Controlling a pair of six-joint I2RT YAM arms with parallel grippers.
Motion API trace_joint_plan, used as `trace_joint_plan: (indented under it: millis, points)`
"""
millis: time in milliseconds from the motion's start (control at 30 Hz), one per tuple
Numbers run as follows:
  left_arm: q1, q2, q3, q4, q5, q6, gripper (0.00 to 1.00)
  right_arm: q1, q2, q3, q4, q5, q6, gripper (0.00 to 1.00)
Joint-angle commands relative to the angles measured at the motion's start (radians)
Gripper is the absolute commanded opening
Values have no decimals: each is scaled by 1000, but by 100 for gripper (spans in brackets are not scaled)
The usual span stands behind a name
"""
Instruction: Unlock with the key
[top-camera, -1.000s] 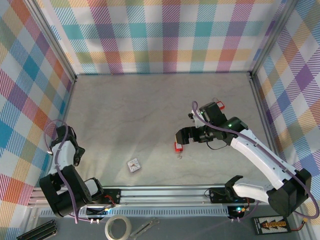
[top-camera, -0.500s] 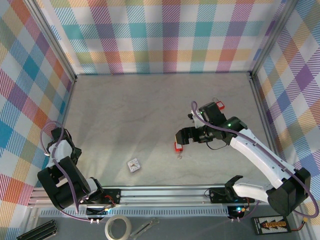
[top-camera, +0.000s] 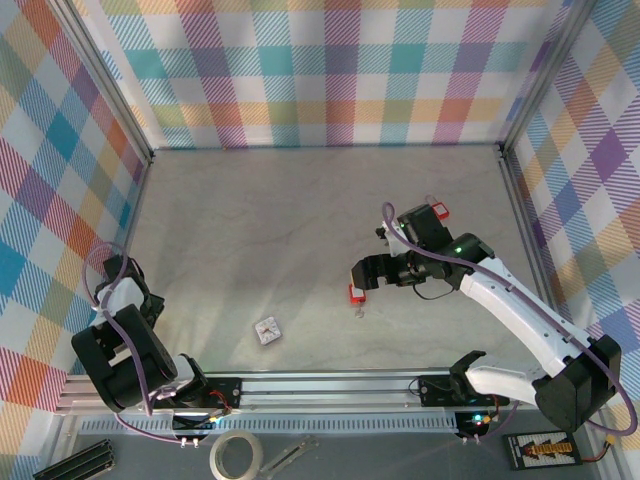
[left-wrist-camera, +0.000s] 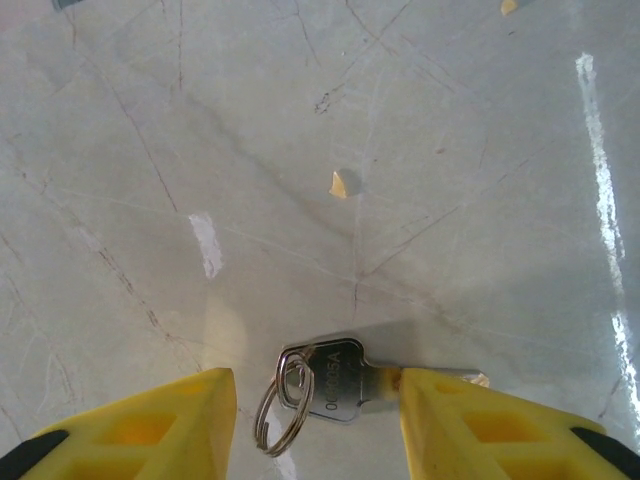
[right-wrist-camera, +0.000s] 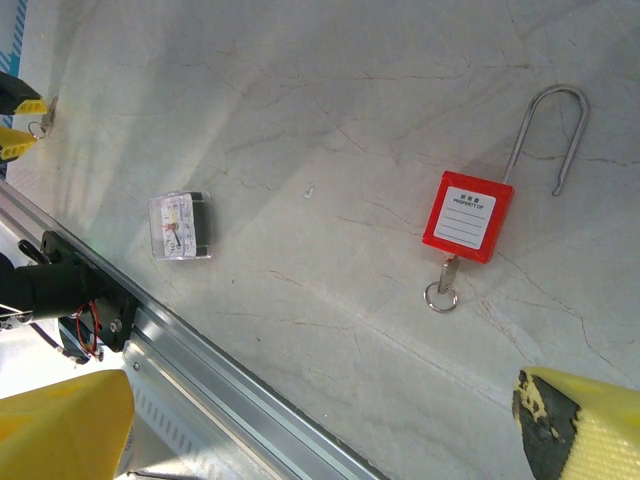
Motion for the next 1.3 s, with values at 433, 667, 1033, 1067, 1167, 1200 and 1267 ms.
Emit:
trace_joint_plan:
  millis: [433, 667, 1033, 1067, 1167, 1200, 1267]
  points:
    - [15, 68, -14, 42, 100, 41, 12, -9, -19, 8, -57, 59, -45, 97]
    - [9, 24, -39, 71, 198, 53, 0, -42, -18, 10, -44, 46, -53, 98]
    - [-283, -294, -30, 3, 379, -59, 0, -118, 41, 34, 58, -92, 51, 98]
    - [-312, -343, -25, -11, 391, -82, 0, -129, 48, 32, 89, -135, 89, 98]
    - [-473, -474, -23, -10, 410, -156, 0, -149, 81, 24, 198, -247, 221, 97]
    - [-527, -506, -24, -4, 401, -180, 0, -152, 95, 26, 226, -272, 265, 96]
    - [-663, -565, -26, 31, 370, -238, 0, -154, 122, 32, 292, -324, 363, 95]
